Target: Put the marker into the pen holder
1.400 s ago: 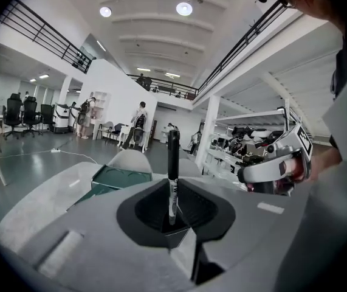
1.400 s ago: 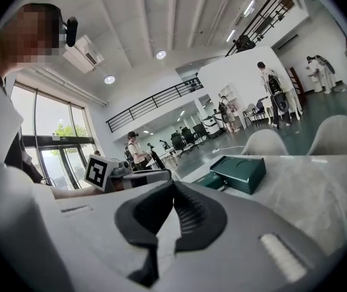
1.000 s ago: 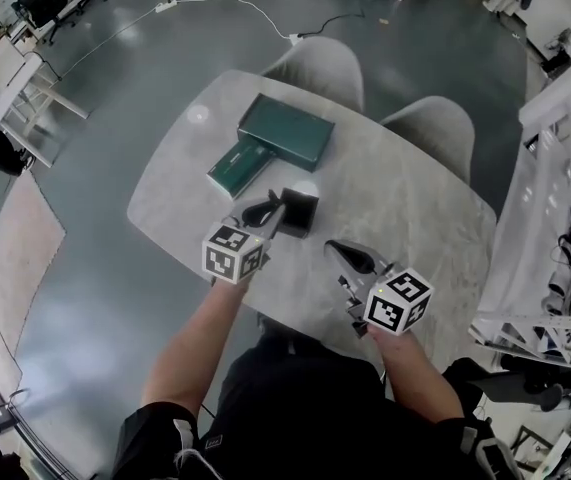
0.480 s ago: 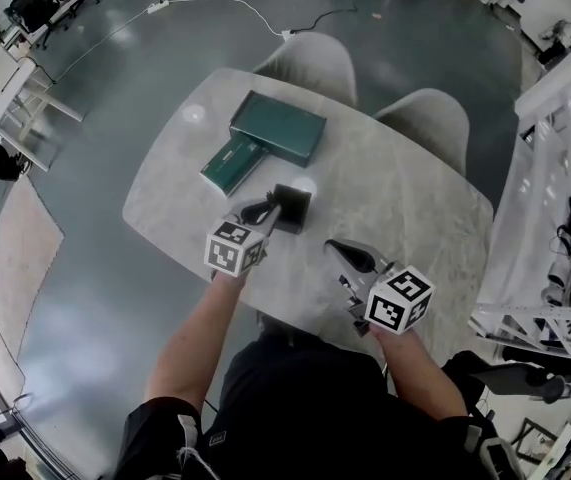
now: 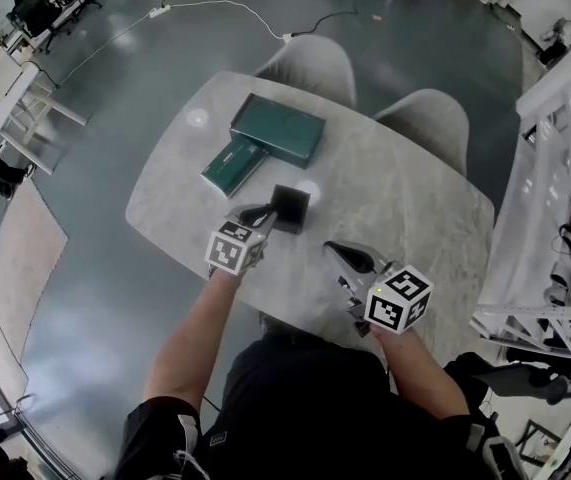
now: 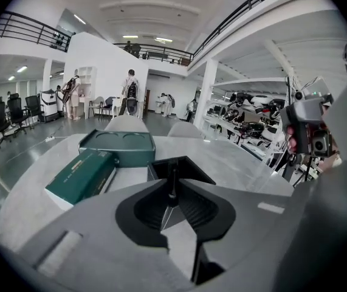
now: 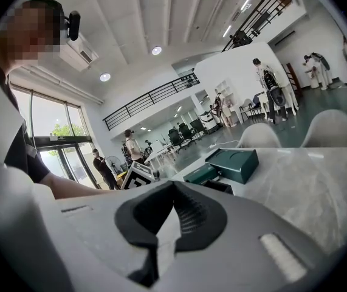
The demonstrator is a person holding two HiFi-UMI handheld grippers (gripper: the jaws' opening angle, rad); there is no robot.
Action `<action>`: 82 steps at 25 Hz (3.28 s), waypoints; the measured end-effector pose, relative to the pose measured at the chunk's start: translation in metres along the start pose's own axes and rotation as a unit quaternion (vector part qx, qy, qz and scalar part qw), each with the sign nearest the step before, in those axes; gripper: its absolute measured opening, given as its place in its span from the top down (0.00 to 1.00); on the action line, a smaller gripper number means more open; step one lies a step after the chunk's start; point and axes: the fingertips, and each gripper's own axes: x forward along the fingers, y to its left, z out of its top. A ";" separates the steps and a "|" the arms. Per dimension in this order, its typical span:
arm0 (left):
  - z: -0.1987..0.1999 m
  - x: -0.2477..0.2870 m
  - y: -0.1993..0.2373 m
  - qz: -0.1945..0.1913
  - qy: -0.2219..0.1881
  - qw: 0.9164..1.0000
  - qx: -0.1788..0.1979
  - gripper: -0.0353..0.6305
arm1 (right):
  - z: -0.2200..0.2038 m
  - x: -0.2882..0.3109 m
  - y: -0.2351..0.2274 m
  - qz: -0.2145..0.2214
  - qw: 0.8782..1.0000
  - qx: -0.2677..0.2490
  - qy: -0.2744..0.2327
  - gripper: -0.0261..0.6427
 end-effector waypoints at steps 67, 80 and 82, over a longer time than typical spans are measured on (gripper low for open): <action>0.057 -0.202 -0.070 0.158 -0.169 0.973 -0.001 0.93 | -0.004 -0.055 0.032 0.014 0.999 -0.035 -0.024 0.96; 0.029 -0.254 -0.077 0.106 -0.194 0.975 0.006 0.93 | -0.012 -0.051 0.123 -0.021 0.991 -0.122 -0.043 0.96; 0.038 -0.257 -0.074 0.105 -0.195 0.975 0.009 0.93 | 0.005 -0.054 0.126 -0.025 0.988 -0.143 -0.053 0.96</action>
